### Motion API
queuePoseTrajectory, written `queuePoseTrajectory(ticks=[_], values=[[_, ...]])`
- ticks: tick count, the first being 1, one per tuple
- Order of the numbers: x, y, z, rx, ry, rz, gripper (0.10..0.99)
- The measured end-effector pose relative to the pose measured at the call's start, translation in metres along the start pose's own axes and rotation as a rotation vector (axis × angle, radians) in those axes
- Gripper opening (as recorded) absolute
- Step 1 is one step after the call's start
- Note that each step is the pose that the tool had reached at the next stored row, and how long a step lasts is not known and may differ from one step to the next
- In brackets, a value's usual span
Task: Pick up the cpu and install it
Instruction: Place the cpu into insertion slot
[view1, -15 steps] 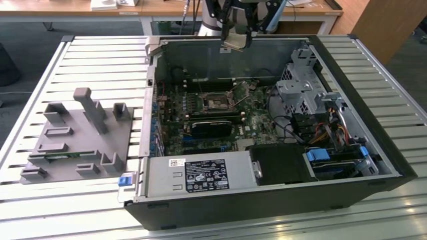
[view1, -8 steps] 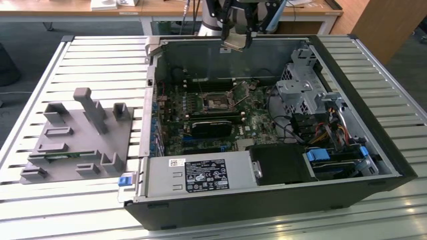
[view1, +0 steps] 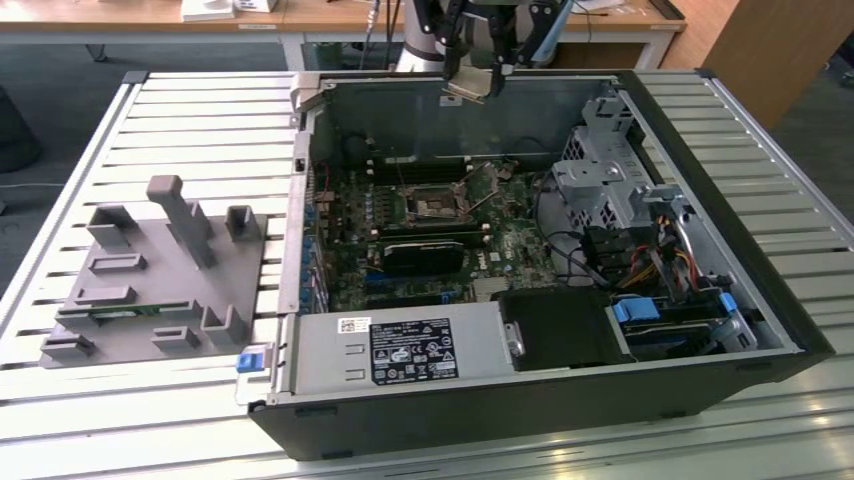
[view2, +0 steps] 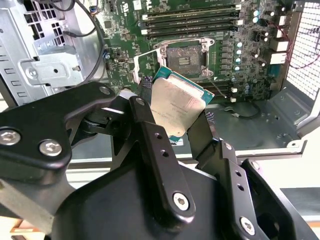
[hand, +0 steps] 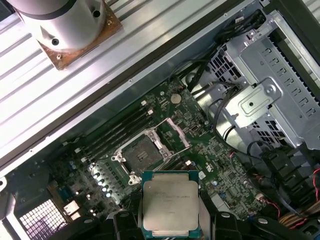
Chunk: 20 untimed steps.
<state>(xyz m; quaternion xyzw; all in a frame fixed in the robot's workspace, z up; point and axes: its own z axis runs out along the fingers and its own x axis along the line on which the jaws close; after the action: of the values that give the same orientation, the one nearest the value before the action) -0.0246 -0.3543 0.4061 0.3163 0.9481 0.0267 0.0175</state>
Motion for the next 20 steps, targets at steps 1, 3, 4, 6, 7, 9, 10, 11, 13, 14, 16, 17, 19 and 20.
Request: queuePoseTrajectory(ticks=[1, 3, 4, 6, 7, 9, 10, 11, 13, 14, 16, 17, 19, 20], values=[[0.0, 0.0, 0.0, 0.0, -0.0003, 0.004, 0.533], [0.0, 0.0, 0.0, 0.0, -0.0008, 0.013, 0.533], [0.0, 0.0, 0.0, 0.0, -0.0012, 0.019, 0.533], [0.0, 0.0, 0.0001, 0.001, -0.0018, 0.029, 0.533], [0.0, 0.0001, 0.0001, 0.001, -0.0022, 0.034, 0.533], [0.0001, 0.0001, 0.0002, 0.001, -0.0028, 0.045, 0.533], [0.0001, 0.0001, 0.0002, 0.001, -0.0031, 0.05, 0.533], [0.0001, 0.0001, 0.0002, 0.001, -0.0034, 0.055, 0.533], [0.0002, 0.0002, 0.0002, 0.001, -0.0041, 0.066, 0.533], [0.0002, 0.0003, 0.0002, 0.001, -0.0045, 0.072, 0.533], [0.0003, 0.0005, 0.0005, 0.002, -0.0056, 0.09, 0.533], [0.0004, 0.0004, 0.0011, 0.002, -0.0066, 0.104, 0.533], [0.0004, 0.0003, 0.0026, 0.002, -0.0089, 0.14, 0.533], [0.0004, 0.0003, 0.0032, 0.003, -0.01, 0.158, 0.533]])
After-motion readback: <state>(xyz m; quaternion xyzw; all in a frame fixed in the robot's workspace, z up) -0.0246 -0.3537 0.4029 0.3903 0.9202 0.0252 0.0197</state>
